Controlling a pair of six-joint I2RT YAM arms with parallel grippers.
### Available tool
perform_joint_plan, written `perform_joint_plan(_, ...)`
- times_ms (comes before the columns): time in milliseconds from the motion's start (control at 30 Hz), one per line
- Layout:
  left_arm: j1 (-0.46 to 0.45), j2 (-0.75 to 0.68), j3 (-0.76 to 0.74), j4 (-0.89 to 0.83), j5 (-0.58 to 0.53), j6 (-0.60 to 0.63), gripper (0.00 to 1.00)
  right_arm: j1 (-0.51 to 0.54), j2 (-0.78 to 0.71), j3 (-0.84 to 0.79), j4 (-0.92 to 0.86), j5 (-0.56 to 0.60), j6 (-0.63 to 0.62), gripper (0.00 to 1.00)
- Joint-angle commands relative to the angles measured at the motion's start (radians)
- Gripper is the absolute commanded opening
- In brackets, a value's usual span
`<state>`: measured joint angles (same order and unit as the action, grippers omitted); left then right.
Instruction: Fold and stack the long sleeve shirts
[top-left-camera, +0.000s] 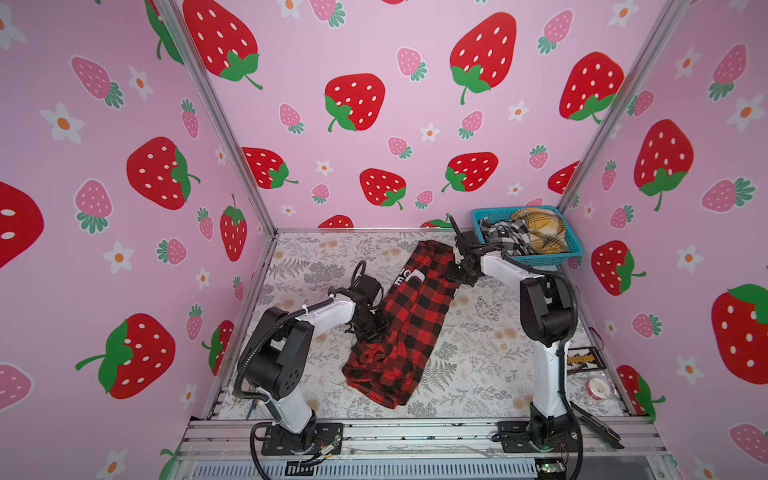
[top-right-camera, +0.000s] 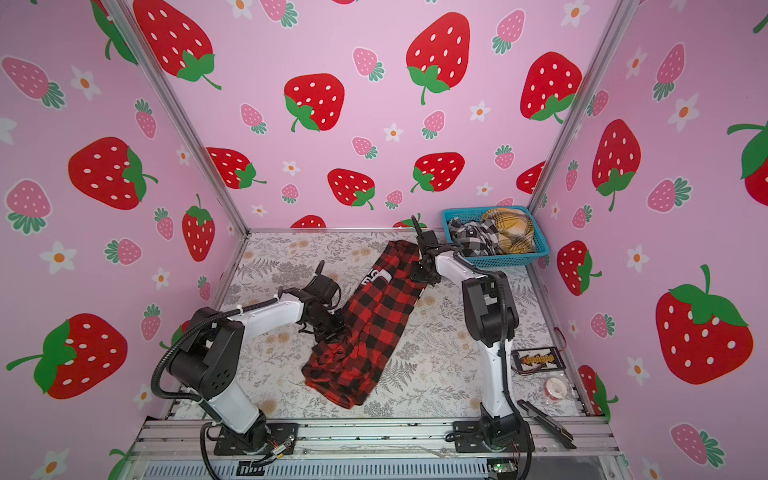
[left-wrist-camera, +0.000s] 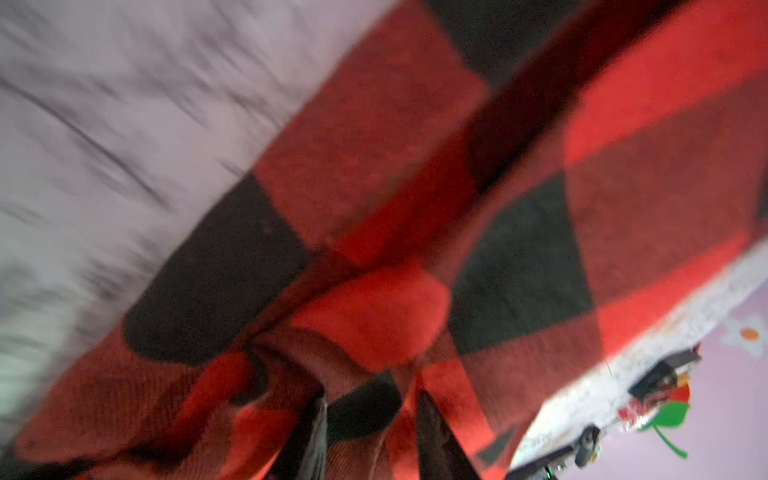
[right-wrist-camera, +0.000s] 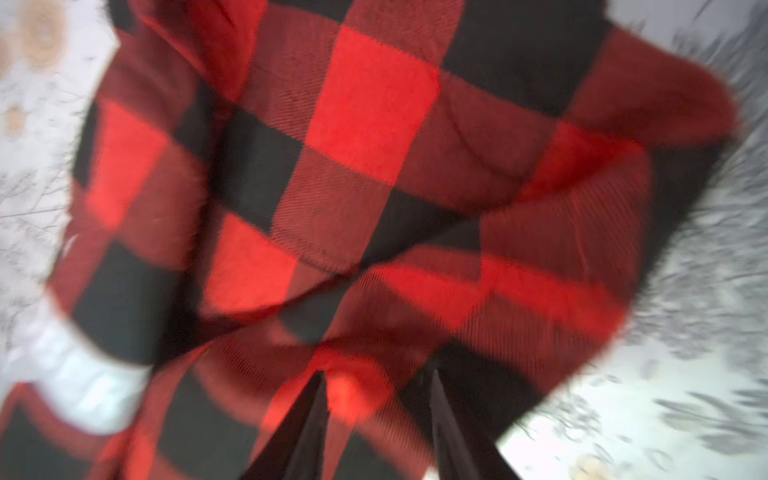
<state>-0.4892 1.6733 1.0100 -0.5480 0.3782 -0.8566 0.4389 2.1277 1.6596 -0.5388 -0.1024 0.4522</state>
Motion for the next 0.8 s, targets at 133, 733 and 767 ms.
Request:
perform_joint_plan(133, 0.04, -0.059, 0.163, -0.213, 0.001, 0.108, 0.35, 0.142, -0.33, -0.348, -0.059, -0.045, 0.023, 0.43)
perform_joint_plan(733, 0.045, 0.163, 0.022, 0.018, 0.165, 0.009, 0.09, 0.172, -0.088, -0.375, 0.075, -0.036, 0.143, 0.29)
perform_joint_plan(767, 0.052, 0.206, 0.065, 0.013, 0.166, 0.015, 0.08, 0.161, -0.049, -0.316, 0.06, -0.032, 0.136, 0.29)
